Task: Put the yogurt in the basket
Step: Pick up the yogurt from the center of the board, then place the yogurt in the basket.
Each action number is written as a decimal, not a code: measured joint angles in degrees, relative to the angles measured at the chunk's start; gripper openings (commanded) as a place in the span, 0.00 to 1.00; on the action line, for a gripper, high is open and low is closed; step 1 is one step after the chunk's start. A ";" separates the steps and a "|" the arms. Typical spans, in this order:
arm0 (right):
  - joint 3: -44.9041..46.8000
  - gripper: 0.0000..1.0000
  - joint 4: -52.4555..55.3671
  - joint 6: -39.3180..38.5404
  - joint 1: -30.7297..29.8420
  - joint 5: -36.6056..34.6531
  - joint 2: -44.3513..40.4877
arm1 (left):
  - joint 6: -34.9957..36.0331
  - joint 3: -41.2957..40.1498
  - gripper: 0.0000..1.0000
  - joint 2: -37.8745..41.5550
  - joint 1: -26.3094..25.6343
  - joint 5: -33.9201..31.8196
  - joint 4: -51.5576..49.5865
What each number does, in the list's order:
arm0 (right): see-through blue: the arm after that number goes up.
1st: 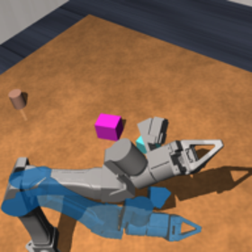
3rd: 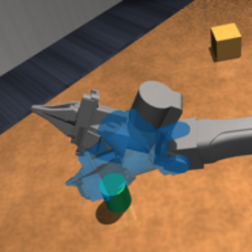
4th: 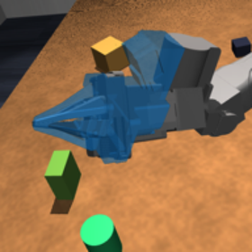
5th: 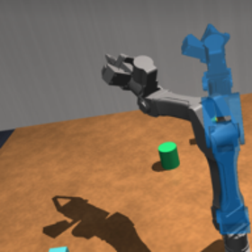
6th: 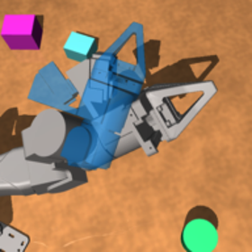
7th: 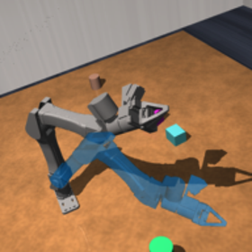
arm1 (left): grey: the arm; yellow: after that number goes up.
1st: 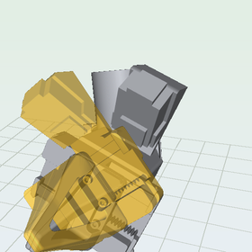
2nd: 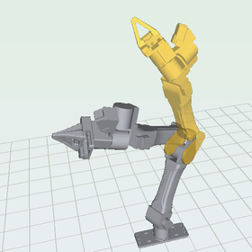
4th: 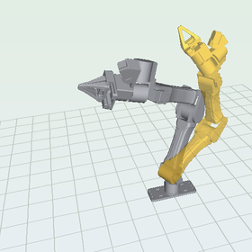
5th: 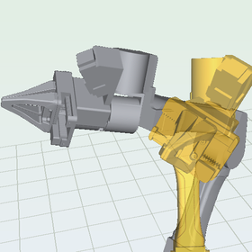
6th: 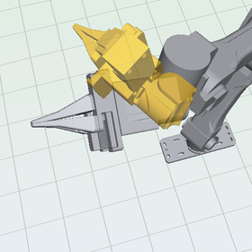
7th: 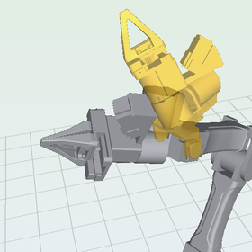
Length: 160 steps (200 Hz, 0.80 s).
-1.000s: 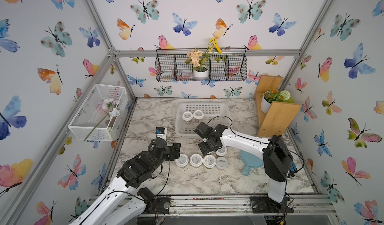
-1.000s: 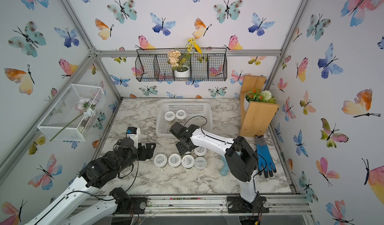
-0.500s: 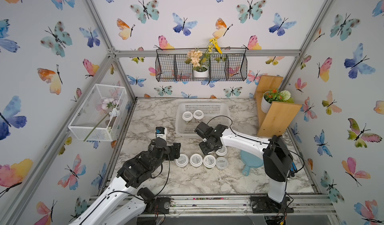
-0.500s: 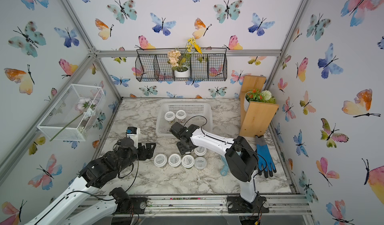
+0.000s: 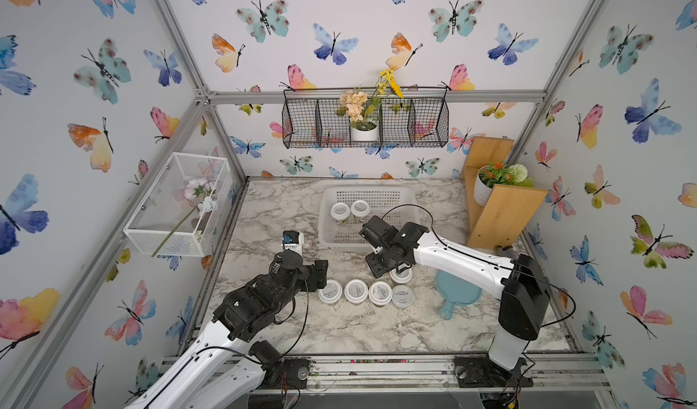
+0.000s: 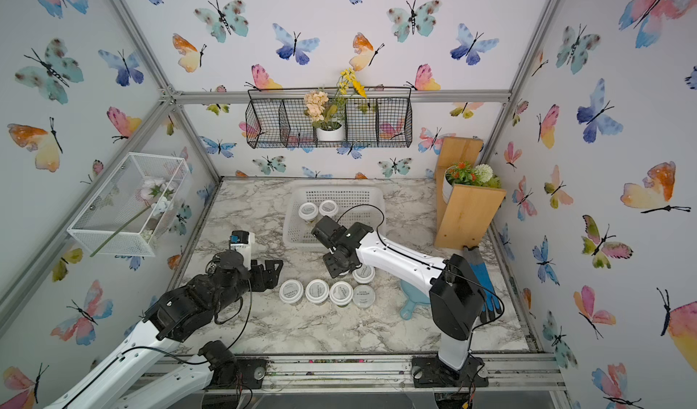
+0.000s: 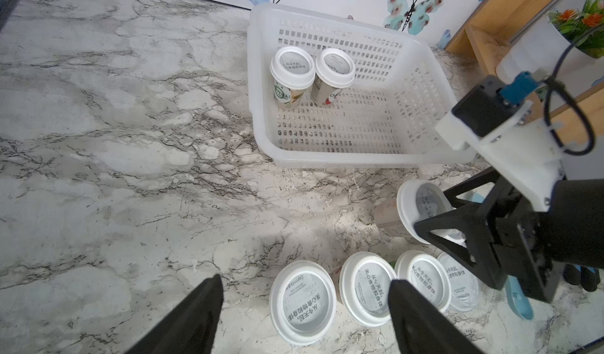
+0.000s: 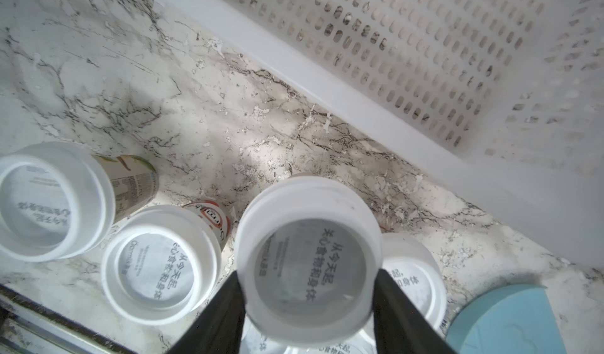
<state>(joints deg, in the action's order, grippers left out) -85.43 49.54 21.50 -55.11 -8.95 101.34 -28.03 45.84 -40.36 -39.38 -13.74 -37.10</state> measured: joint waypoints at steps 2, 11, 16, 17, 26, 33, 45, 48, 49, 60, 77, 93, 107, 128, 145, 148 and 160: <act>0.00 0.52 0.09 -0.02 0.00 0.00 -0.13 | 0.00 0.00 0.85 0.00 0.00 0.00 0.00; 0.00 0.52 0.48 -0.09 0.00 -0.02 -0.87 | 0.02 0.00 0.84 -0.09 0.00 0.02 0.00; 0.00 0.53 0.81 -0.11 0.00 -0.02 -1.22 | 0.04 0.00 0.84 -0.13 0.00 0.02 0.00; 0.00 0.53 0.83 -0.11 0.00 -0.02 -1.29 | 0.04 0.00 0.84 -0.15 0.00 0.02 0.00; 0.00 0.53 1.27 -0.11 0.00 0.00 -1.95 | 0.13 0.00 0.84 -0.26 0.00 0.02 0.00; -0.02 0.53 1.51 -0.13 0.00 -0.07 -2.56 | 0.15 0.00 0.84 -0.35 0.00 0.02 0.00; -0.26 0.55 1.90 -0.15 0.00 -0.11 -3.52 | 0.17 0.00 0.84 -0.55 0.00 0.02 0.00; -0.44 0.56 2.08 -0.15 0.00 -0.11 -3.76 | 0.17 0.00 0.84 -0.59 0.00 0.02 0.00; -0.50 0.56 2.12 -0.15 0.00 -0.11 -3.78 | 0.17 0.00 0.84 -0.59 0.00 0.02 0.00; -1.64 0.58 2.71 -0.15 0.00 -0.15 -4.33 | 0.17 0.00 0.84 -0.70 0.00 0.04 0.02; -4.81 0.59 3.58 -0.17 0.00 -0.33 -4.61 | 0.17 0.00 0.84 -0.79 0.00 0.04 0.00; -8.41 0.60 4.42 -0.39 0.00 -0.87 -4.61 | 0.17 0.00 0.84 -0.85 0.00 0.04 0.02; -11.39 0.60 5.38 -0.79 0.00 -1.70 -4.61 | 0.17 0.00 0.85 -0.94 0.00 0.04 0.00; -15.32 0.59 6.14 -1.68 0.46 -2.67 -4.00 | 0.20 0.00 0.84 -0.96 0.00 0.04 0.00; -17.53 0.58 6.36 -2.58 1.33 -2.67 -2.80 | 0.17 0.00 0.84 -1.01 0.00 0.04 0.02; -17.73 0.58 6.34 -2.78 1.53 -2.67 -2.64 | 0.17 0.00 0.84 -1.01 0.00 0.04 0.02; -18.53 0.58 6.38 -3.50 2.84 -2.60 -1.55 | 0.20 0.00 0.84 -1.07 0.00 0.04 0.02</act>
<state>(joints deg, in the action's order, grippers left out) -103.96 55.92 18.00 -52.27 -11.55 99.79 -27.83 45.84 -41.43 -39.38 -13.69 -37.08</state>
